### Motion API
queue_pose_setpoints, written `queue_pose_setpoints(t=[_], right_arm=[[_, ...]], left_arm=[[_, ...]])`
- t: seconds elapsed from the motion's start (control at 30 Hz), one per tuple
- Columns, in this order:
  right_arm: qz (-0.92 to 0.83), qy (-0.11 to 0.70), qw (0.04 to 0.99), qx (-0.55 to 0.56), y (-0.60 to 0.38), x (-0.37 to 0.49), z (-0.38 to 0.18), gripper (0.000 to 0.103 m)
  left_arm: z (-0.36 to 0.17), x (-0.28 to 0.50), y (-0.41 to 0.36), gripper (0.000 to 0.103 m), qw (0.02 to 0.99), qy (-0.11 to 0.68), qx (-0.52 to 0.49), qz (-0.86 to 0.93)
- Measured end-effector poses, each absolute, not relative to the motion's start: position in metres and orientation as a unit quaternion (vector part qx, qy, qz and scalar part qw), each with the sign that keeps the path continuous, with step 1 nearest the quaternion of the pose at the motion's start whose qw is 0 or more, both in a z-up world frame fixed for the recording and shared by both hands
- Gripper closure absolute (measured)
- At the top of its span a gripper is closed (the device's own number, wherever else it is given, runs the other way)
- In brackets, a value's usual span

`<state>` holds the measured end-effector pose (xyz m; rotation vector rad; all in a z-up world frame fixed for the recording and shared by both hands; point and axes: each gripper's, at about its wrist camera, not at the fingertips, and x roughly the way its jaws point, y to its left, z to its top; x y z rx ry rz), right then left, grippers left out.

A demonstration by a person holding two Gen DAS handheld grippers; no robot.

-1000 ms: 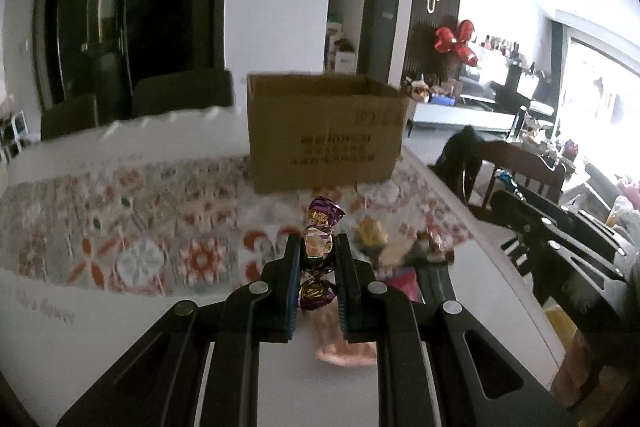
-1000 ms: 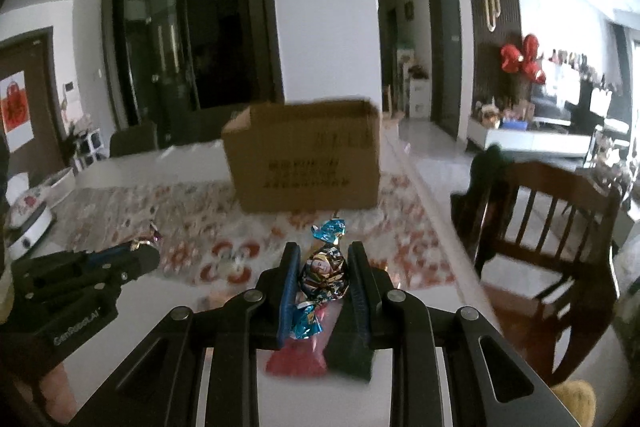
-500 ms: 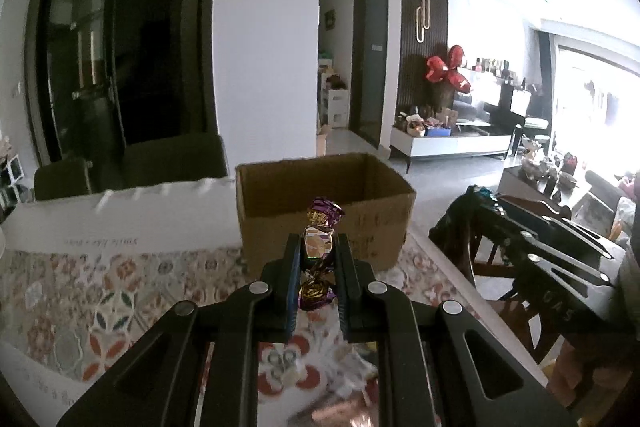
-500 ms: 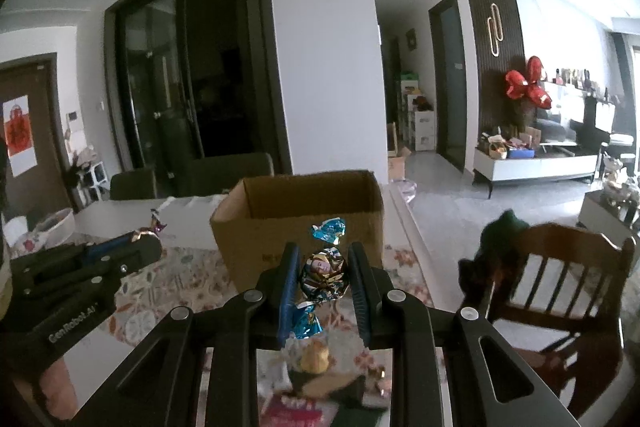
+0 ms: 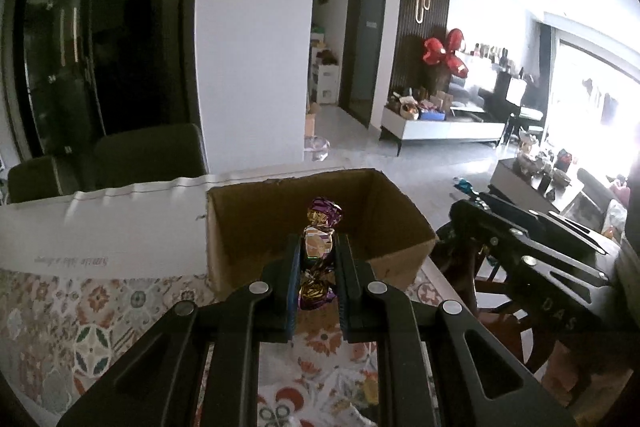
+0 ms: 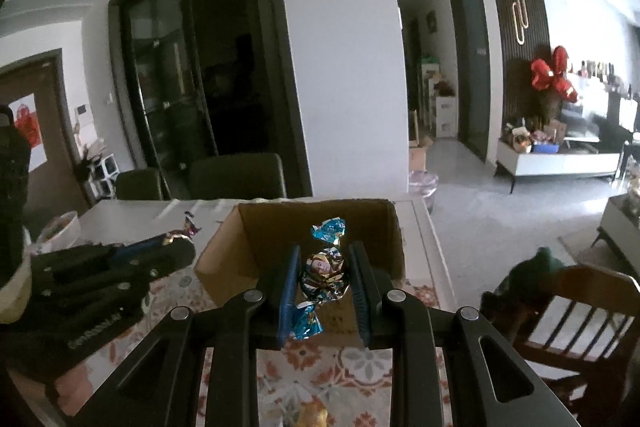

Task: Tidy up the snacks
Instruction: 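Carry both candies to the cardboard box and release them inside, then grasp the white packet with the left gripper while the right grasps the yellow egg snack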

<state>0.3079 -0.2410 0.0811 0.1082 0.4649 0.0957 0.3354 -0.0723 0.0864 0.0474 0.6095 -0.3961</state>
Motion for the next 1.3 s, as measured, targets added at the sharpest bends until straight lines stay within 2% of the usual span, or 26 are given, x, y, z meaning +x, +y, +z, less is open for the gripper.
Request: queue_pose_setpoints(t=[0.53, 0.57, 0.6, 0.67, 0.73, 0.77, 0.97, 1.07, 1.3], right_arm=[[0.052, 0.316, 0.945, 0.07, -0.256, 0.396, 0.049, 0.077], [0.052, 0.32, 0.943, 0.073, -0.256, 0.398, 0.047, 0.077], [0.052, 0.325, 0.942, 0.073, -0.255, 0.398, 0.044, 0.076], [0.052, 0.33, 0.94, 0.072, -0.255, 0.399, 0.04, 0.072], [0.05, 0.33, 0.94, 0.067, -0.254, 0.397, 0.039, 0.059], [0.048, 0.33, 0.941, 0.064, -0.253, 0.396, 0.038, 0.059], [0.043, 0.329, 0.942, 0.056, -0.249, 0.384, 0.042, 0.058], [0.035, 0.318, 0.946, 0.053, -0.247, 0.372, 0.047, 0.046], [0.037, 0.316, 0.947, 0.042, -0.237, 0.349, 0.052, 0.045]], left_arm=[[0.057, 0.411, -0.1, 0.084, 0.903, 0.383, 0.048, -0.188], [0.055, 0.412, -0.1, 0.078, 0.902, 0.386, 0.05, -0.187], [0.053, 0.413, -0.099, 0.066, 0.901, 0.388, 0.048, -0.187], [0.054, 0.411, -0.096, 0.055, 0.903, 0.385, 0.045, -0.185], [0.056, 0.406, -0.093, 0.05, 0.908, 0.377, 0.05, -0.176], [0.057, 0.403, -0.091, 0.044, 0.91, 0.374, 0.052, -0.174], [0.072, 0.38, -0.078, 0.039, 0.926, 0.337, 0.057, -0.159], [0.078, 0.365, -0.074, 0.038, 0.933, 0.32, 0.063, -0.153], [0.084, 0.341, -0.06, 0.034, 0.939, 0.307, 0.064, -0.143]])
